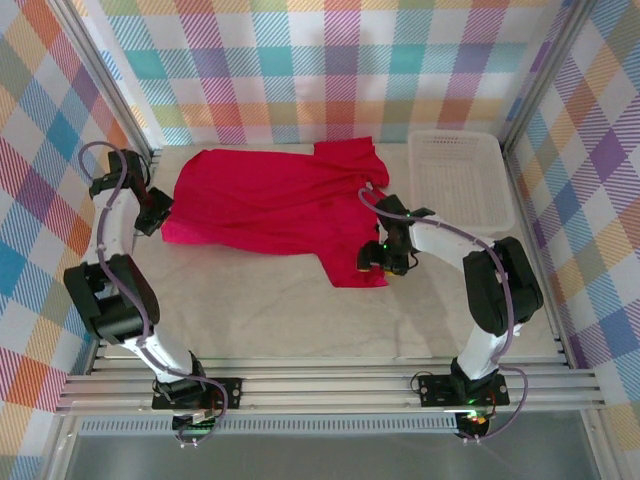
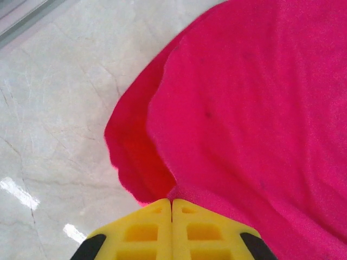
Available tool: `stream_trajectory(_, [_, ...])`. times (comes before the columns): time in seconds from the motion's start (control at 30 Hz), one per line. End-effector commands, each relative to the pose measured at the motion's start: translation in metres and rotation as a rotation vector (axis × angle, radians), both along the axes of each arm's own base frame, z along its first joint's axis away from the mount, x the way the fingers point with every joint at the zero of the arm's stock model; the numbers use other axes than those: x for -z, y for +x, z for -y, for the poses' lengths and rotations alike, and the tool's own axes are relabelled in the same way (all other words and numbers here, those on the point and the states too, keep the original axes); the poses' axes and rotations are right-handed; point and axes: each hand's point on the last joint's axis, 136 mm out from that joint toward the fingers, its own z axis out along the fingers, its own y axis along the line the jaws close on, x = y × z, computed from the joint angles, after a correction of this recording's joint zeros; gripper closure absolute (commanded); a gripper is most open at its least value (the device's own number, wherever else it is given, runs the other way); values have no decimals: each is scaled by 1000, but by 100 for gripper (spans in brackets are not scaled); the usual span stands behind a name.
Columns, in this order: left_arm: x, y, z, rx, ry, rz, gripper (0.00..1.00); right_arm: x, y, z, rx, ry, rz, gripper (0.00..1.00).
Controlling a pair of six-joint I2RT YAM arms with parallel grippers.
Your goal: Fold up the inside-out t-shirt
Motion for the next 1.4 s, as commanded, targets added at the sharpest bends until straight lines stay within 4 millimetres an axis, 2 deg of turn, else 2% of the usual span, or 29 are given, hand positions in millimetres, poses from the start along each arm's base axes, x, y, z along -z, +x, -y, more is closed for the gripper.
stream_trajectory(0.0, [7, -25, 2, 4, 18, -62, 100, -2, -16, 2, 18, 15, -33, 35])
stream_trajectory(0.1, [11, -33, 8, 11, -1, -57, 100, 6, -28, 6, 29, 21, -59, 35])
stream_trajectory(0.27, [14, -48, 14, 10, -8, -59, 100, 19, -40, -6, 54, 97, -109, 37])
stream_trajectory(0.4, [-2, -54, 11, 6, 29, -41, 100, 21, -30, -8, 50, 95, -87, 61])
stream_trajectory(0.47, [-13, -54, 9, 8, 45, -23, 100, 13, -19, -11, 32, 83, -58, 74])
stream_trajectory(0.53, [-24, -53, 8, 6, 58, -5, 100, -1, -8, -14, 15, 83, -22, 87])
stream_trajectory(0.63, [-39, -48, 6, -1, 60, 32, 100, -30, 8, -16, -9, 77, 49, 100])
stream_trajectory(0.77, [-63, -39, 1, -19, 65, 91, 100, -74, 27, -9, -33, 40, 176, 100])
stream_trajectory(0.93, [-95, -29, -8, -41, 91, 167, 100, -130, 52, 13, -20, -17, 332, 100])
stream_trajectory(1.07, [-102, -28, -12, -47, 99, 185, 100, -159, 59, 22, 2, 3, 396, 100])
stream_trajectory(1.13, [-95, -29, -11, -41, 96, 176, 100, -160, 57, 22, 5, 16, 399, 100])
stream_trajectory(1.2, [-84, -31, -10, -38, 87, 159, 100, -153, 52, 19, 4, 36, 376, 100])
stream_trajectory(1.37, [-49, -38, -3, -22, 45, 99, 100, -108, 26, 8, 15, 110, 227, 100])
